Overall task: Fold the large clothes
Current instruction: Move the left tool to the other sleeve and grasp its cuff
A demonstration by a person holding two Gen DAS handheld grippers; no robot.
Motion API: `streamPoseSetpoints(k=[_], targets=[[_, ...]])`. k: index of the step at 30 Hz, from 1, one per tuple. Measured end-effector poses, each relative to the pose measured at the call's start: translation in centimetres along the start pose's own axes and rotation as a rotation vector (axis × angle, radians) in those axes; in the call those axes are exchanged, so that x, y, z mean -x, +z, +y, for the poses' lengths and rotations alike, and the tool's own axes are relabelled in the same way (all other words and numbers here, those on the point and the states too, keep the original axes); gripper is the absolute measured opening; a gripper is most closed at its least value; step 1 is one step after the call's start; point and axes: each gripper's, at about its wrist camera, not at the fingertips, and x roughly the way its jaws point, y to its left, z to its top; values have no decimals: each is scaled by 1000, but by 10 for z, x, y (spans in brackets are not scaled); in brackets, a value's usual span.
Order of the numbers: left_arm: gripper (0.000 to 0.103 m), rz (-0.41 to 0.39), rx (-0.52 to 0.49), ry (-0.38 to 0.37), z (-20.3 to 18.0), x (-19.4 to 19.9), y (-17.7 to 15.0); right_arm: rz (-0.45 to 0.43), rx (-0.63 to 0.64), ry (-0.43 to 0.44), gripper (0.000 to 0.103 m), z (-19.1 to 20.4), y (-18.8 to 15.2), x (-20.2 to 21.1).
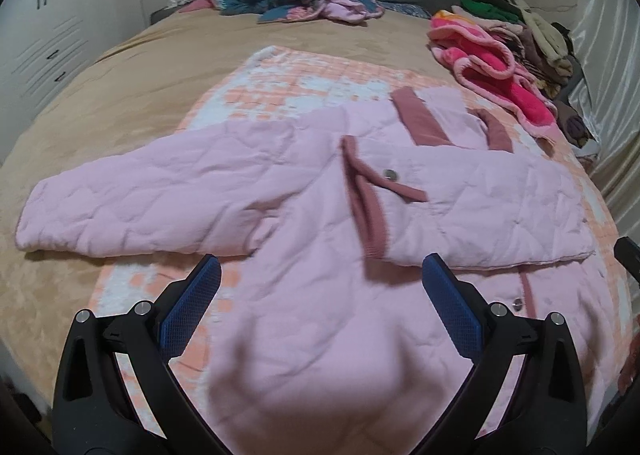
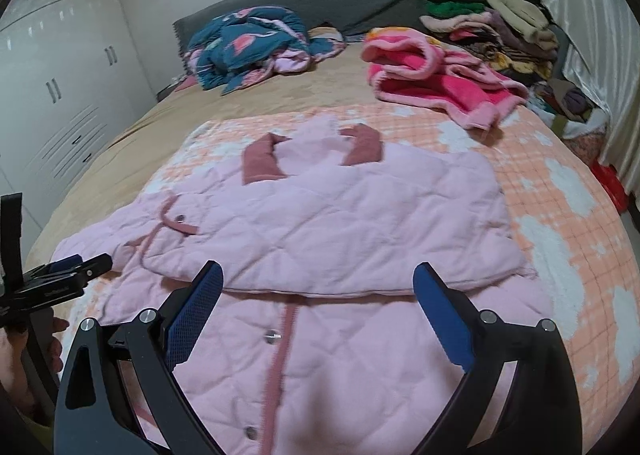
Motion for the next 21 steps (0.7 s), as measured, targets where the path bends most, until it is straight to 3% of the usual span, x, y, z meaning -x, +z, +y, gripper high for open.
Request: streamPoseSetpoints(k=[21], targets=[[94,-19,133,109,111,19,-9,27,170,116,96,124,15,-35]])
